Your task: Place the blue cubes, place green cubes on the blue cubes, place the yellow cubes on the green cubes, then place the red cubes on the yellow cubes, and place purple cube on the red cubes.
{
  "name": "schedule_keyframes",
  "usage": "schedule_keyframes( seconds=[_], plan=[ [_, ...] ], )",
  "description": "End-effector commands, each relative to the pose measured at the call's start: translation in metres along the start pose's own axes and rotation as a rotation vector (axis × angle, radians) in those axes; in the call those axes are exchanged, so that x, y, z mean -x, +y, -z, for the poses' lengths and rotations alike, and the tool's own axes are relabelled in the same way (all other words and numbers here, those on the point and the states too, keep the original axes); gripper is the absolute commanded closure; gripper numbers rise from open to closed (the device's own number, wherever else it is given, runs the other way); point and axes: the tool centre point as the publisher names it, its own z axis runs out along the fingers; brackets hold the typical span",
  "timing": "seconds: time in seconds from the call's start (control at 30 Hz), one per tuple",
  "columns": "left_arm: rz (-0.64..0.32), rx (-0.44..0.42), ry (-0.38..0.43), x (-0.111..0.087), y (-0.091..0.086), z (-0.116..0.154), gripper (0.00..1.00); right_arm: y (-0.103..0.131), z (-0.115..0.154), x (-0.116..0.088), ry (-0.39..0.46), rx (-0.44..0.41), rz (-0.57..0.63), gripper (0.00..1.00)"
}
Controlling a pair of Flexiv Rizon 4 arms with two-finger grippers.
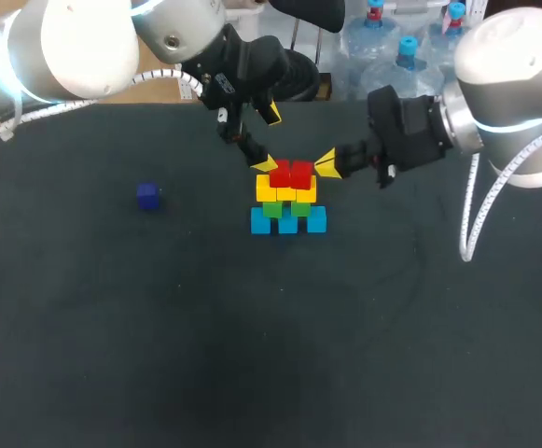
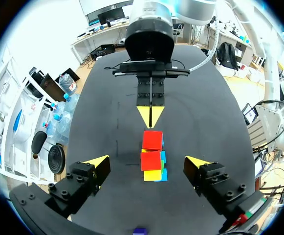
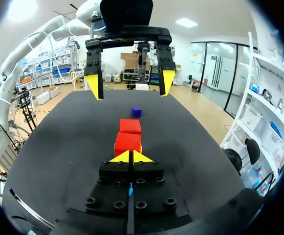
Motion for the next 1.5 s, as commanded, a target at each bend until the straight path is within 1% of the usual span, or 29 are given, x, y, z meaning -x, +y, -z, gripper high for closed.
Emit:
schedule_keyframes(
  seconds=[0.03, 1.5],
  plan=[
    [-0.003, 0.000, -0.003, -0.0011, 0.0003, 0.0001, 0.00, -0.0019, -0.0024, 0.0002, -0.005, 0.005, 0.002, 1.00],
    [-0.003, 0.000, -0.003, -0.0011, 0.0003, 0.0001, 0.00, 0.0000, -0.0084, 0.0062, -0.010, 0.019, 0.015, 1.00]
  ],
)
